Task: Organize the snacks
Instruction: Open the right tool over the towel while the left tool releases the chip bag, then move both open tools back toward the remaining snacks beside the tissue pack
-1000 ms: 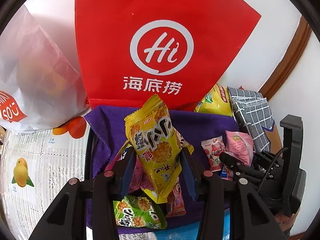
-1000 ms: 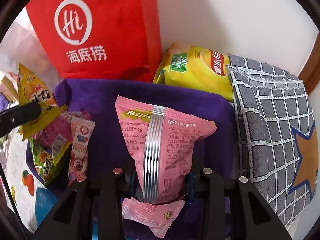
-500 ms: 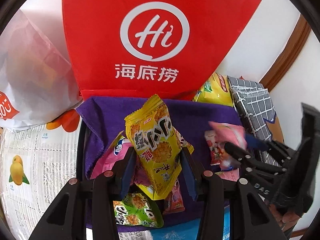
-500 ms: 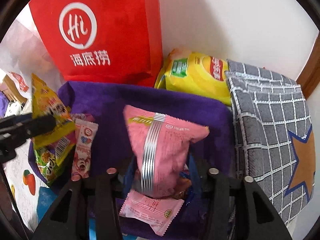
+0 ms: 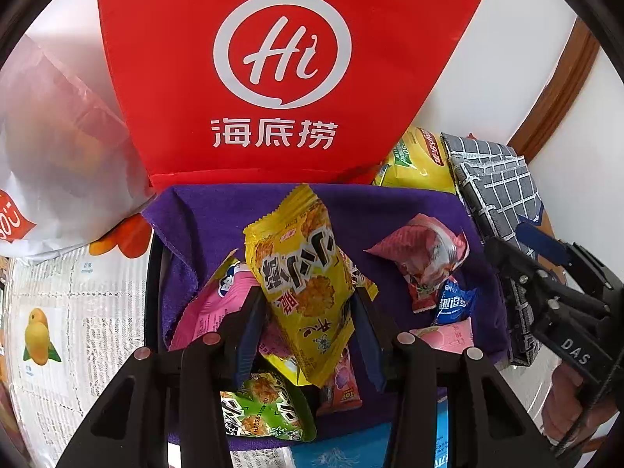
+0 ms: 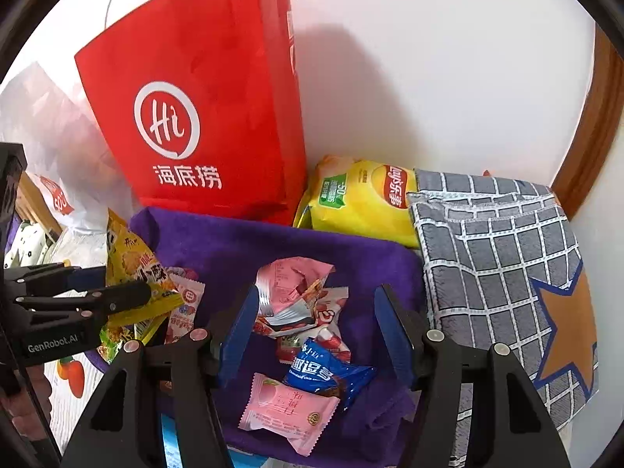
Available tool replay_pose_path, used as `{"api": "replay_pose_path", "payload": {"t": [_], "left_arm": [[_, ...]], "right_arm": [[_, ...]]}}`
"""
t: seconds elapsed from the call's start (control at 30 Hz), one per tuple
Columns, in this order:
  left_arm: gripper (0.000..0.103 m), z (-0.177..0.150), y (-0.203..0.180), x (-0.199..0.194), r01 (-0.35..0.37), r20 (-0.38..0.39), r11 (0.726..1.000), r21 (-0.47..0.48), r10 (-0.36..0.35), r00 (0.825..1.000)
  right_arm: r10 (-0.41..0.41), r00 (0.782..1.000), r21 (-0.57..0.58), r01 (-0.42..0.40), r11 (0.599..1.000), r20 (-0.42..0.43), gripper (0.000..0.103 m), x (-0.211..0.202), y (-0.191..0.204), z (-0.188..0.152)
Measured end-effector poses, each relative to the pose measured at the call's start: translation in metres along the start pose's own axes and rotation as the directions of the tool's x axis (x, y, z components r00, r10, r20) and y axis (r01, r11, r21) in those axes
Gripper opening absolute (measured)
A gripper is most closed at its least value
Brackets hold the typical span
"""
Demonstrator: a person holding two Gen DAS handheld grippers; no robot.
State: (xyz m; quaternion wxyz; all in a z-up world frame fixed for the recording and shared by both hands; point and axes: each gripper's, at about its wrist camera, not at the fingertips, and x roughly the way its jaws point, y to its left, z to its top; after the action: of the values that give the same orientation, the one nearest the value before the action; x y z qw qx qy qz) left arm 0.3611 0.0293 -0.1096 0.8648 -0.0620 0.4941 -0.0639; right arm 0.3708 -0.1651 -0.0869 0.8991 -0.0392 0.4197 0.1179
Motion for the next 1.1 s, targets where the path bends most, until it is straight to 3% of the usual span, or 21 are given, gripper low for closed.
{"api": "replay_pose_path", "payload": {"t": [0.23,0.37,0.47,0.83,0.93,1.1], "left_arm": [[0.043,-0.001,-0.001,-0.001,-0.012,-0.003,1.000,0.008,0.012,1.000],[0.061,0.001,0.000,-0.004,0.035,-0.002,0.999,-0.010,-0.035,0.999],[0.065,0.001,-0.001,-0.013,0.049,0.017,0.999,-0.013,-0.049,0.999],[0.065,-0.003,-0.017,-0.068,0.038,0.118,0.998,0.040,-0.042,0.992],[0.065,-0.009,-0.021,-0.091,0.034,0.166,0.998,0.049,-0.042,0.985],[0.065,-0.030,-0.027,-0.115,0.019,0.167,0.997,0.080,-0.032,0.985]], "right_arm": [[0.004,1.000,0.012,-0.004,1.000,0.020,0.061,-0.008,-0.001,0.001],[0.000,1.000,0.018,-0.001,1.000,0.023,0.061,-0.011,0.000,0.002],[0.001,0.999,0.019,-0.002,1.000,0.034,0.062,-0.016,0.001,0.002],[0.014,0.996,0.057,-0.019,0.998,0.086,0.061,-0.066,0.007,0.004],[-0.028,0.992,0.050,0.022,0.999,0.123,0.062,-0.095,0.008,-0.008],[-0.034,0.992,0.073,0.026,0.997,0.122,0.063,-0.125,0.006,-0.034]]}}
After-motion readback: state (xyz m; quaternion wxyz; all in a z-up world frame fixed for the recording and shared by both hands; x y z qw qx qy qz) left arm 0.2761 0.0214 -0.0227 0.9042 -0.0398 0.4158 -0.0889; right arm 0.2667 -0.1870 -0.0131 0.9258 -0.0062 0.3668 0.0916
